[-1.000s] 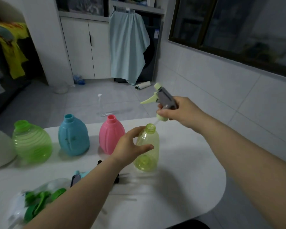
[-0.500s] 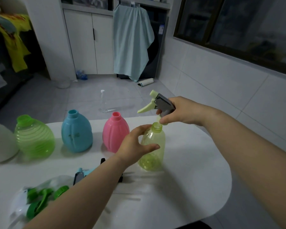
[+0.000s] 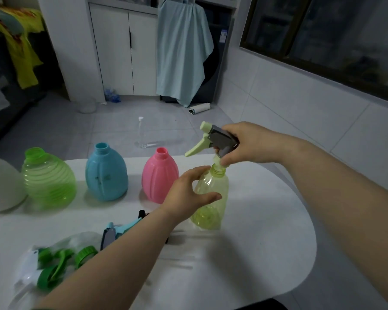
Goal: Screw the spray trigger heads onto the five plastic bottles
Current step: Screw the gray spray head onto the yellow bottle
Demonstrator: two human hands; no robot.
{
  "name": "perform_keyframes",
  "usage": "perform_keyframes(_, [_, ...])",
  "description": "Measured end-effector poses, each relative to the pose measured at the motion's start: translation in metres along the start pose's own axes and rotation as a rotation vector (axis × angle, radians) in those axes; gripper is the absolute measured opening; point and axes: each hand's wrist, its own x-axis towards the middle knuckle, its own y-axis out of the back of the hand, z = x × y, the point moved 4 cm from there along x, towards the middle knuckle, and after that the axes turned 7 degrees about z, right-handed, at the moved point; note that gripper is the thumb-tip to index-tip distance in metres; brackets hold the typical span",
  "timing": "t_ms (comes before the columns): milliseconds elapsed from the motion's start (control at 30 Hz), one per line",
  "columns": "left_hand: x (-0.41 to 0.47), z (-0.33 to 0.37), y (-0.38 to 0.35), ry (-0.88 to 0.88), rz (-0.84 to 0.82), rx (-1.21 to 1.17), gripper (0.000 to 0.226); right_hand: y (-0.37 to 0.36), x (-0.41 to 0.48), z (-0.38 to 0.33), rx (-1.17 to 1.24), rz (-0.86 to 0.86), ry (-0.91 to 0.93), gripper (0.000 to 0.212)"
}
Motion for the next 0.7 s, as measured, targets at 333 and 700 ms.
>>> perform_keyframes(333, [0.0, 0.0, 0.001, 0.013, 0.0, 0.002, 0.067, -0.02, -0.002, 0.008, 0.043, -0.024, -0.024, 0.026])
perform_keyframes(700, [0.001, 0.004, 0.0, -0.006, 0.018, 0.054, 0.063, -0.028, 0.0, 0.013, -0.148, 0.203, -0.111, 0.037])
